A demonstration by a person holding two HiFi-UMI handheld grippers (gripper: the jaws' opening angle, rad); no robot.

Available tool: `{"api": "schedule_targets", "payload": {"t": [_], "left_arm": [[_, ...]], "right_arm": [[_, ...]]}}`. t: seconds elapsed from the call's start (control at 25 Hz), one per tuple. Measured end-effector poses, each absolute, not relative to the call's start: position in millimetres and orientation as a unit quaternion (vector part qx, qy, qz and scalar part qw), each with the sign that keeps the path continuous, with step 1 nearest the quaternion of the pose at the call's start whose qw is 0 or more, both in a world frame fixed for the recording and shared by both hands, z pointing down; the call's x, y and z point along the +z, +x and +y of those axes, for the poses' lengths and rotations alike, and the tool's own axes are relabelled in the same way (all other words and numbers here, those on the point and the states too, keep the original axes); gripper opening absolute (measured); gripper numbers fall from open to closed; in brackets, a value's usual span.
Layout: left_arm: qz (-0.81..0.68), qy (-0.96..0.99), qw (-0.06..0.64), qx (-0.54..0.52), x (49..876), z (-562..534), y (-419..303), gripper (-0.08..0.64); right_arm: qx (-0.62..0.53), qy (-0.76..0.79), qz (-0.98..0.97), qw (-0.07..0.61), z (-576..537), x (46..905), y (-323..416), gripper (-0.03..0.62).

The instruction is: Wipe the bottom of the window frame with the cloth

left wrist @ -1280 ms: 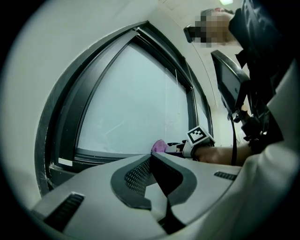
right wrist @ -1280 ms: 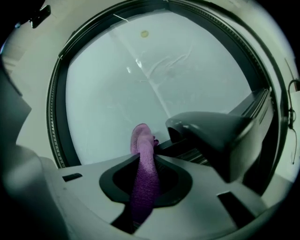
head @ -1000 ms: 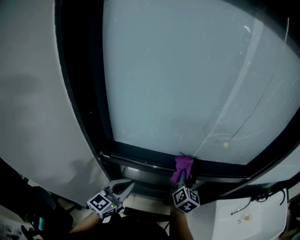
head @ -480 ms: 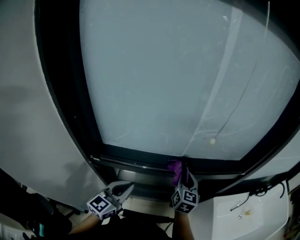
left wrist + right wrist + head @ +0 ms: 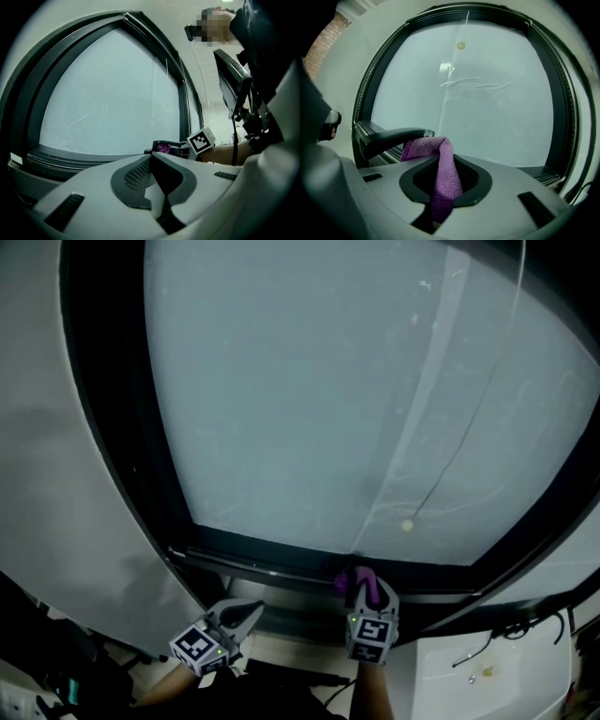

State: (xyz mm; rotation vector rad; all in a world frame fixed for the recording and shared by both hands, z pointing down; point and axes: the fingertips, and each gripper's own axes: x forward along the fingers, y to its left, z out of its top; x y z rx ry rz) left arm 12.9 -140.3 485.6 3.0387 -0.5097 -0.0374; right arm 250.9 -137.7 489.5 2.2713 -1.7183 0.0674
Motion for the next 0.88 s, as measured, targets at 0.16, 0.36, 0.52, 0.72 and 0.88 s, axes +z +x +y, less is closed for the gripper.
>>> {"api": "schedule_targets", "payload": {"t": [0.16, 0.36, 0.52, 0.72, 0.88], "left_arm": [[-0.181, 0.983, 0.023, -0.019, 482.5, -137.7, 23.6, 0.0], [-0.212, 0.977, 0.019, -0.028, 482.7, -131.9, 34.9, 0.0], [-0.235, 0.971, 0.023, -0.033, 480.6, -122.4, 45.6, 0.0], [-0.256, 0.966, 0.032, -0.031, 482.1, -119.8, 50.9, 0.0], [-0.236, 0.971, 0.032, -0.033, 476.6, -126.8, 63.3, 0.0]], "right_arm": [[0.011, 0.775, -0.612, 0.158, -142.5, 483.8, 255.5, 0.066], [-0.027, 0.751, -0.635, 0.179, -151.1, 465.5, 260.1, 0.066], [-0.023, 0.736, -0.654, 0.176, -161.0, 465.6, 268.7, 0.066], [0.001, 0.744, -0.642, 0.185, -177.7, 468.2, 287.1, 0.067], [0.001, 0.74, -0.641, 0.205, -175.7, 473.0, 286.7, 0.067]]}}
